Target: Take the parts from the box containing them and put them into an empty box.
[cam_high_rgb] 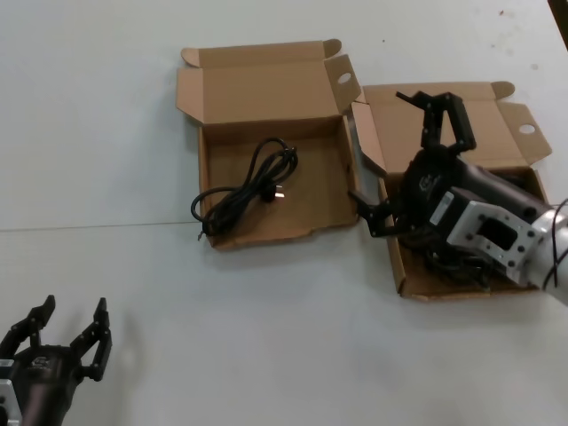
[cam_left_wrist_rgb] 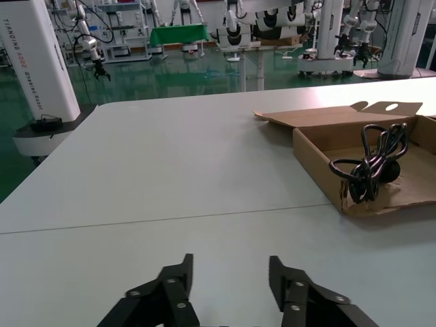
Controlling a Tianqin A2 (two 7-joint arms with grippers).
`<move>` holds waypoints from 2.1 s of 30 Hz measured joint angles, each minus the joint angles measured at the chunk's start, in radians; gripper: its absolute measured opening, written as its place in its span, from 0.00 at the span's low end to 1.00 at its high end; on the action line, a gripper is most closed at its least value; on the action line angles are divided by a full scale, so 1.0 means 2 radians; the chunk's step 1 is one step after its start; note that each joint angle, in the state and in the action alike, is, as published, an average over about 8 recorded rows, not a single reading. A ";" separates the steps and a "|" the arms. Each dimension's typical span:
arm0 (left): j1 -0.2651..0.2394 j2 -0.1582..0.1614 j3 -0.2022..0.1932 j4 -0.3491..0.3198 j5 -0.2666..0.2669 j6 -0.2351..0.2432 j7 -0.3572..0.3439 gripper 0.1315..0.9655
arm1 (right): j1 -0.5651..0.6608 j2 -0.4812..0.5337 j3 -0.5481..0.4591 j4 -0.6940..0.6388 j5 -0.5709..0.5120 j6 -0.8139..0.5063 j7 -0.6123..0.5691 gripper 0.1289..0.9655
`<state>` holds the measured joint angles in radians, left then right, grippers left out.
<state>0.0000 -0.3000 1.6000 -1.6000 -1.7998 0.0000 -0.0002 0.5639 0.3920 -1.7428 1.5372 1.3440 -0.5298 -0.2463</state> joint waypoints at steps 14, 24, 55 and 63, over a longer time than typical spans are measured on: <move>0.000 0.000 0.000 0.000 0.000 0.000 0.000 0.62 | -0.067 -0.011 0.017 0.007 0.054 0.063 0.000 1.00; 0.000 0.000 0.000 0.000 0.000 0.000 0.000 0.83 | -0.114 -0.019 0.029 0.013 0.093 0.108 0.000 1.00; 0.000 0.000 0.000 0.000 0.000 0.000 0.000 1.00 | -0.259 -0.042 0.066 0.029 0.210 0.244 0.000 1.00; 0.000 0.000 0.000 0.000 0.000 0.000 0.000 1.00 | -0.270 -0.044 0.068 0.030 0.218 0.254 0.000 1.00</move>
<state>0.0000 -0.3000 1.6000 -1.6000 -1.7999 0.0000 0.0002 0.0241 0.3039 -1.6061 1.5973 1.7805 -0.0227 -0.2463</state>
